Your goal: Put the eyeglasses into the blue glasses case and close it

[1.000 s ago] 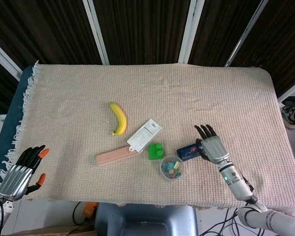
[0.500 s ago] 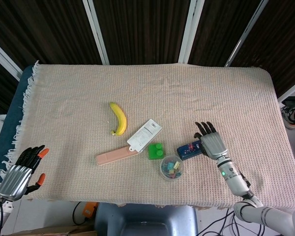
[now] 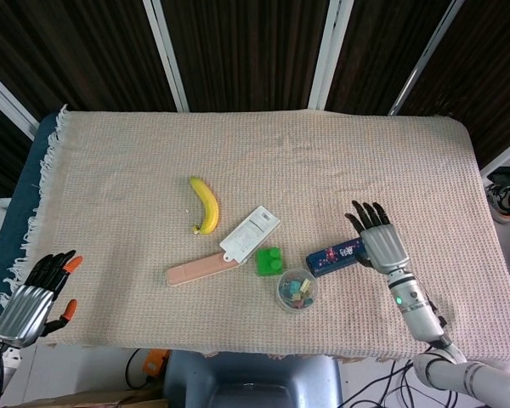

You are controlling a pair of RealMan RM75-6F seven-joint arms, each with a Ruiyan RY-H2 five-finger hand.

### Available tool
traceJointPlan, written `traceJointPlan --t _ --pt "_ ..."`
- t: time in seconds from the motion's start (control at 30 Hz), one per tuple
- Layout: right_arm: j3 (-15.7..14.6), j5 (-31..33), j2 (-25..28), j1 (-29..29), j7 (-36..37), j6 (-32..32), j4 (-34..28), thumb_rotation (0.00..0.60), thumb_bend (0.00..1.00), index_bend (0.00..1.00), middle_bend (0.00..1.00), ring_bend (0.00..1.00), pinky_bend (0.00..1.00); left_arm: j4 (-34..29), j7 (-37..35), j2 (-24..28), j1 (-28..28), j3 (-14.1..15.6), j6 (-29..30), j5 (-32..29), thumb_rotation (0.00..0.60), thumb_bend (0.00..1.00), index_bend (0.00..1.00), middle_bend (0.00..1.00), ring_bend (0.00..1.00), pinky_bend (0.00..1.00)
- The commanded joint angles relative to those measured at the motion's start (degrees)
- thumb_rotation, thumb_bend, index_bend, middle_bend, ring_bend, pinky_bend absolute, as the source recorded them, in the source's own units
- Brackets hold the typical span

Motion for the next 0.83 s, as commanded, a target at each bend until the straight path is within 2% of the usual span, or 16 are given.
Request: traceJointPlan --t 0.03,0.13,0.23,0.33,0.47,0.63,0.83 --pt "-2.68 -2.95 8.39 -5.67 0.66 7.19 -10.32 0.600 0.32 0.19 0.04 0.00 0.00 0.00 -0.04 -0.01 0.04 -0.01 0.10 0.05 0.600 0.46 0.00 0.00 0.00 0.07" --pt "-5.50 -4.58 15.51 -10.27 0.43 11.80 -18.07 0.600 0.31 0.16 0.03 0.00 0.00 0.00 0.08 -0.15 0.11 -0.03 0.49 0.36 0.600 0.46 0.00 0.00 0.00 0.07" --pt "-8.08 -5.89 20.06 -15.25 0.14 17.26 -21.94 0.600 0.30 0.12 0.01 0.00 0.00 0.29 0.41 -0.52 0.25 -0.06 1.09 0.82 0.600 0.46 0.00 0.00 0.00 0.07" --pt "-9.35 -7.11 21.05 -19.51 1.80 22.61 -21.66 0.600 0.30 0.09 0.00 0.00 0.00 0.35 0.99 -0.82 0.32 0.01 1.08 0.87 0.600 0.46 0.00 0.00 0.00 0.07" --pt "-9.05 -7.30 19.41 -23.04 5.52 27.06 -17.98 0.600 0.30 0.03 0.00 0.00 0.00 0.26 1.44 -1.32 0.18 -0.19 0.66 0.49 0.600 0.46 0.00 0.00 0.00 0.06" --pt "-8.53 -6.37 20.10 -23.78 8.58 25.54 -16.52 0.600 0.30 0.02 0.00 0.00 0.00 0.41 3.18 -2.28 0.29 -0.85 0.88 -0.27 0.600 0.44 0.00 0.00 0.00 0.06" --pt "-8.41 -6.97 20.43 -23.76 8.07 23.67 -17.01 0.600 0.30 0.03 0.00 0.00 0.00 0.47 6.02 -3.00 0.88 -1.24 1.65 -0.81 0.600 0.45 0.00 0.00 0.00 0.05"
